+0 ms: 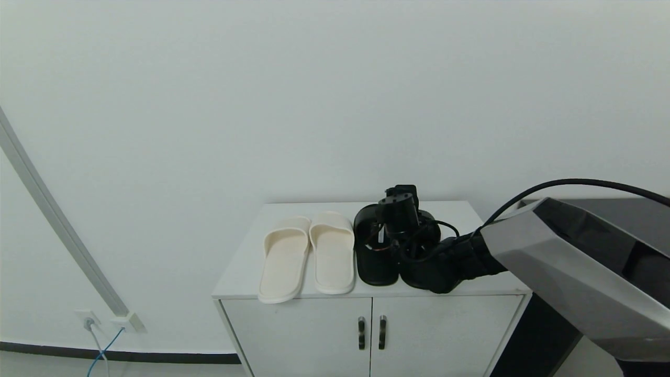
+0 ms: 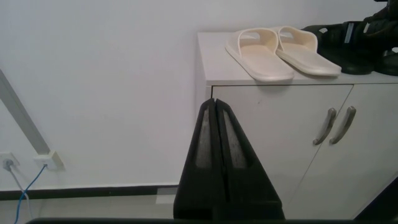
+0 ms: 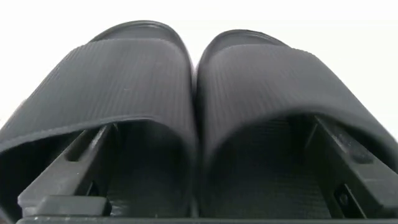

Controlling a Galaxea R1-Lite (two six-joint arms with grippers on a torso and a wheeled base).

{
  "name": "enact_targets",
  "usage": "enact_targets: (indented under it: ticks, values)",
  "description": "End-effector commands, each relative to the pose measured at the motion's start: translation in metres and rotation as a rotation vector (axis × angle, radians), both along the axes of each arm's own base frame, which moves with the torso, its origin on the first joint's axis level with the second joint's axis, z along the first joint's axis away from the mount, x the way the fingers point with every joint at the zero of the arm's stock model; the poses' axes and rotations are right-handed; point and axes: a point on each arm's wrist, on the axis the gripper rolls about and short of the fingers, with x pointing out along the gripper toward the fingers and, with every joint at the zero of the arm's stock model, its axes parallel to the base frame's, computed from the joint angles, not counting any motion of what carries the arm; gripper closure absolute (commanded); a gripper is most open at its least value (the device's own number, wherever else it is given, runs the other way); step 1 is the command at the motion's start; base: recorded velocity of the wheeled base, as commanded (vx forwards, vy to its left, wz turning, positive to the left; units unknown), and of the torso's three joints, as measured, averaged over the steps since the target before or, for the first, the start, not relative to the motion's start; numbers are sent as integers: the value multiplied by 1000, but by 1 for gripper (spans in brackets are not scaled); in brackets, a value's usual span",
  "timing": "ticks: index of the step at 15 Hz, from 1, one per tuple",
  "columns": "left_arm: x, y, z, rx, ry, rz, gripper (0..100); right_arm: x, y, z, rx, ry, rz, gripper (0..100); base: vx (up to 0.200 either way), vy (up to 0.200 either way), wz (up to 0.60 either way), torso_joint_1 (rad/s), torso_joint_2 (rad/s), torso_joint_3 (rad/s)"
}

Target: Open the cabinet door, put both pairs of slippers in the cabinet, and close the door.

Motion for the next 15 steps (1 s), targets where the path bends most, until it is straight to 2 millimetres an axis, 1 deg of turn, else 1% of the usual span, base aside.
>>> enact_targets:
  ticks: [1,5,8,10,12,13,15]
  values:
    - [0,0,0,-1,1,0,100,3,0,-3,-1,0,-5,100,0,0,0,0,0,0]
    - [0,0,0,-1,1,0,100,3,0,-4,-2,4,-5,100,0,0,0,0,0,0]
    - [0,0,0,0,1,0,100,2,-1,-1,0,-1,-6,100,0,0,0,0,0,0]
    - [0,0,0,-1,1,2,100,-2,-4,12,-1,-16,-3,100,0,0,0,0,0,0]
    - [0,0,0,-1,1,0,100,-13,-12,30,-6,-27,4,100,0,0,0,0,0,0]
    - [0,0,0,-1,1,2,100,-21,-16,39,-1,-29,16,100,0,0,0,0,0,0]
    - [0,0,0,-1,1,0,100,-49,-24,61,8,-26,78,100,0,0,0,0,0,0]
